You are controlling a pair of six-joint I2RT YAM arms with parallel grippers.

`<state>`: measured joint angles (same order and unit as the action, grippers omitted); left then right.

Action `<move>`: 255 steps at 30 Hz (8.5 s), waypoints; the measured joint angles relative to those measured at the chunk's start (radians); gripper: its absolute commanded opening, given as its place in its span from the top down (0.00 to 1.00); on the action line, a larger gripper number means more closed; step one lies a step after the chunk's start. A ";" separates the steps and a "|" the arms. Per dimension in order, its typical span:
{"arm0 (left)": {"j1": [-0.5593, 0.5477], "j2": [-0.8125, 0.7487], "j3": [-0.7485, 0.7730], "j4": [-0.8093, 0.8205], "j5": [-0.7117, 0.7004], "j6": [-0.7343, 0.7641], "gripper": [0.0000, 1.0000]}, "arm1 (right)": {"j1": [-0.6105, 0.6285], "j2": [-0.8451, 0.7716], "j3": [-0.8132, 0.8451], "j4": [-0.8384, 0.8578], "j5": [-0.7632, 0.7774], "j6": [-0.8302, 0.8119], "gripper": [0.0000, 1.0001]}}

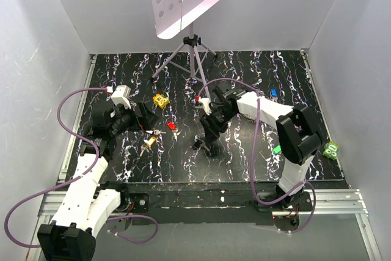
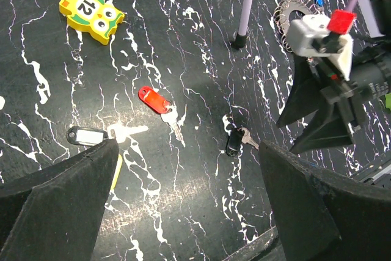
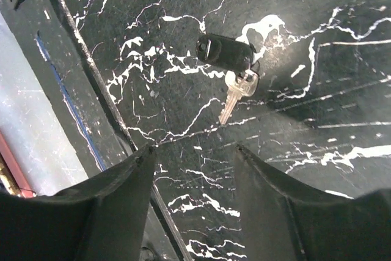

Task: Put the keys on the keyring

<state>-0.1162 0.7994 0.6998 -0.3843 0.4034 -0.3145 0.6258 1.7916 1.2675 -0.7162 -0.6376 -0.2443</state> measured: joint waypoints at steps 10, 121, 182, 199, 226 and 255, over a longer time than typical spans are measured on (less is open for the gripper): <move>0.000 0.000 0.000 0.000 0.000 0.000 0.00 | 0.056 0.144 0.097 -0.034 0.052 0.072 0.52; -0.359 -0.228 -0.182 0.415 0.201 -0.127 0.02 | -0.076 -0.538 -0.243 0.045 -0.142 -0.246 0.99; -1.064 0.195 -0.351 0.879 -0.351 0.092 0.15 | -0.245 -0.686 -0.415 0.022 -0.555 -0.649 0.99; -1.095 0.354 -0.313 0.969 -0.392 0.184 0.44 | -0.246 -0.676 -0.425 -0.030 -0.594 -0.784 0.99; -1.108 0.378 -0.299 1.061 -0.335 0.280 0.53 | -0.246 -0.671 -0.473 -0.249 -0.616 -1.298 0.99; -1.146 0.228 -0.293 0.857 -0.418 0.355 0.43 | -0.254 -0.668 -0.498 -0.534 -0.641 -1.704 0.99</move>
<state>-1.2617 1.0275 0.4065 0.4725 -0.0143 0.0406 0.3721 1.1233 0.7696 -1.2499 -1.2785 -1.9484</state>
